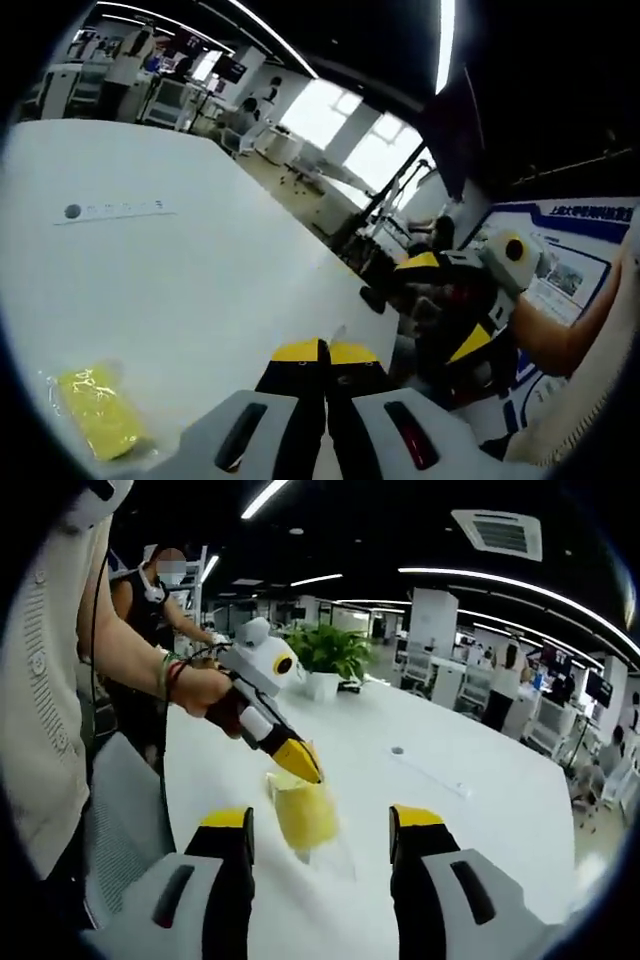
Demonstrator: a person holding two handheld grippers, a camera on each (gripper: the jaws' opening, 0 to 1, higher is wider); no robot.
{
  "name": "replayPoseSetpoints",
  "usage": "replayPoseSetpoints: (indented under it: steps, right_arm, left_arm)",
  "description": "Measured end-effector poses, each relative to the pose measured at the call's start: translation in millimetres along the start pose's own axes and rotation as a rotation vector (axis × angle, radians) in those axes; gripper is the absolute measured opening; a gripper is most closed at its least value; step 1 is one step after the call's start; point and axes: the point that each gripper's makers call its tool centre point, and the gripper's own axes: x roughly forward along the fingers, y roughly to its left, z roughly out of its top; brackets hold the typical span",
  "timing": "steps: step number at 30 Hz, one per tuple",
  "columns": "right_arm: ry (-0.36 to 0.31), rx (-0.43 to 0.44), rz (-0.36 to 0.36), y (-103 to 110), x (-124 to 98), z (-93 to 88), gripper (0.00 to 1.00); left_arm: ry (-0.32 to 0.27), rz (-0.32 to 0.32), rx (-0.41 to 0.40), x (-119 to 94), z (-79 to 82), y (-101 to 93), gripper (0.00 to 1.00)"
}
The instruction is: Compare the silicone blocks by pressing each to a similar depth, holding the contact briefly, and releasing to observe deformation and rebound differences across the visible hardness samples.
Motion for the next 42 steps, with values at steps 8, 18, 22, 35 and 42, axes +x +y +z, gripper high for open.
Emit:
replayPoseSetpoints:
  steps: [8,18,22,35,42]
  right_arm:
    - [-0.005,0.033,-0.046,-7.4,-13.5,-8.2,0.54]
    - [-0.012,0.055,-0.070,-13.3,-16.6,-11.7,0.54]
    - [-0.004,0.062,-0.068,-12.7,-15.8,-16.2,0.53]
    - [0.019,0.094,-0.075,-13.8,-15.3,-31.3,0.51]
    - [0.030,0.117,-0.079,-15.1,-15.0,-38.8,0.50]
  left_arm:
    - [-0.007,0.001,-0.059,19.9,-5.9,11.0,0.00]
    - [-0.069,0.046,-0.194,28.2,-9.7,37.2,0.00]
    - [-0.126,0.082,-0.259,27.6,-6.4,53.1,0.00]
    - [-0.189,0.201,-0.395,31.0,-12.2,105.9,0.00]
    - [-0.217,0.281,-0.518,33.6,-27.5,135.7,0.00]
